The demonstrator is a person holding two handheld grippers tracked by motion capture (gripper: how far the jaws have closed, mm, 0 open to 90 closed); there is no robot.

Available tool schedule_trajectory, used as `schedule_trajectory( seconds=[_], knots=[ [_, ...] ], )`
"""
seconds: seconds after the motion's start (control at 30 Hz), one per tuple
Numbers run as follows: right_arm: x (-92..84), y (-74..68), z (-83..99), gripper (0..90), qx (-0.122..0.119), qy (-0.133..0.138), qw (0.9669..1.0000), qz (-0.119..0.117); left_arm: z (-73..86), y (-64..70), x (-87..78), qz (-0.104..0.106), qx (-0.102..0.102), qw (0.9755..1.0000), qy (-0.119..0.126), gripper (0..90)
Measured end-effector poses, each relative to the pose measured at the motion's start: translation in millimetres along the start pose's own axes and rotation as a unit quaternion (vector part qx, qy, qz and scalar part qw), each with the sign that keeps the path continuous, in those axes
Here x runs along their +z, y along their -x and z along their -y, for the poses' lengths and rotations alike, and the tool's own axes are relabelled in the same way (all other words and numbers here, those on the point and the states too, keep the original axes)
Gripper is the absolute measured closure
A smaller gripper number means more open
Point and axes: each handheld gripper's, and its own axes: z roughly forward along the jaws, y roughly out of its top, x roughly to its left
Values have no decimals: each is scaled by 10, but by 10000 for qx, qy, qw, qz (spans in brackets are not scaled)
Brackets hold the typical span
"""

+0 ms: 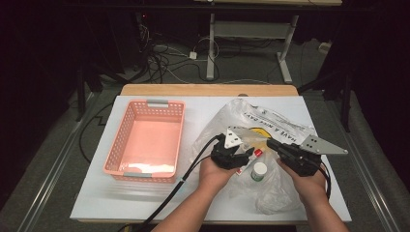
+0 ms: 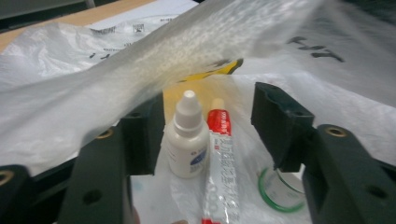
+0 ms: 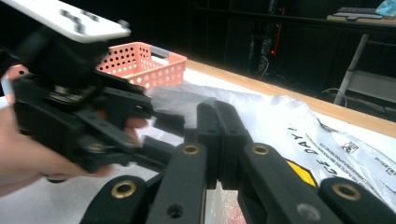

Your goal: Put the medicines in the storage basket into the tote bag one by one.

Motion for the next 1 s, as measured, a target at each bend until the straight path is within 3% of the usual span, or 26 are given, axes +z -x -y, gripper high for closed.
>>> schedule_trajectory(
  seconds=[0.03, 0.13, 0.3, 0.4, 0.5, 0.6, 0.67, 0.83, 0.93, 1.0],
  knots=[
    [-3, -2, -1, 900, -2, 3, 10000, 2, 14, 22, -47, -53, 78, 9999, 44, 370],
    [-18, -1, -9, 900, -22, 30, 10000, 5, 64, 80, -199, 82, 147, 9998, 48, 301],
    [-35, -4, -20, 900, -21, 55, 10000, 27, 200, 181, -418, 247, 300, 9992, -50, 295],
    [-54, -5, -24, 900, -20, 63, 10000, 39, 334, 225, -521, 407, 240, 9987, -208, 295],
    [-68, -8, -15, 900, -23, 42, 10000, 60, 510, 287, -577, 471, 325, 9971, -510, 294],
    [-73, -14, -9, 900, -24, 27, 10000, 60, 665, 290, -546, 398, 334, 9954, -807, 276],
    [-77, -22, -4, 900, -49, 14, 10000, 74, 740, 259, -471, 382, 251, 9928, -1103, 213],
    [-109, -32, 6, 900, -71, -7, 9999, 101, 784, 206, -301, 5, 19, 9872, -1593, 30],
    [-128, -22, 20, 900, -75, -19, 9999, 126, 771, 181, -223, 20, -114, 9838, -1791, 24],
    [-139, -20, 34, 900, -39, -57, 9999, 151, 762, 214, -201, -23, 8, 9837, -1800, 44]
  ],
)
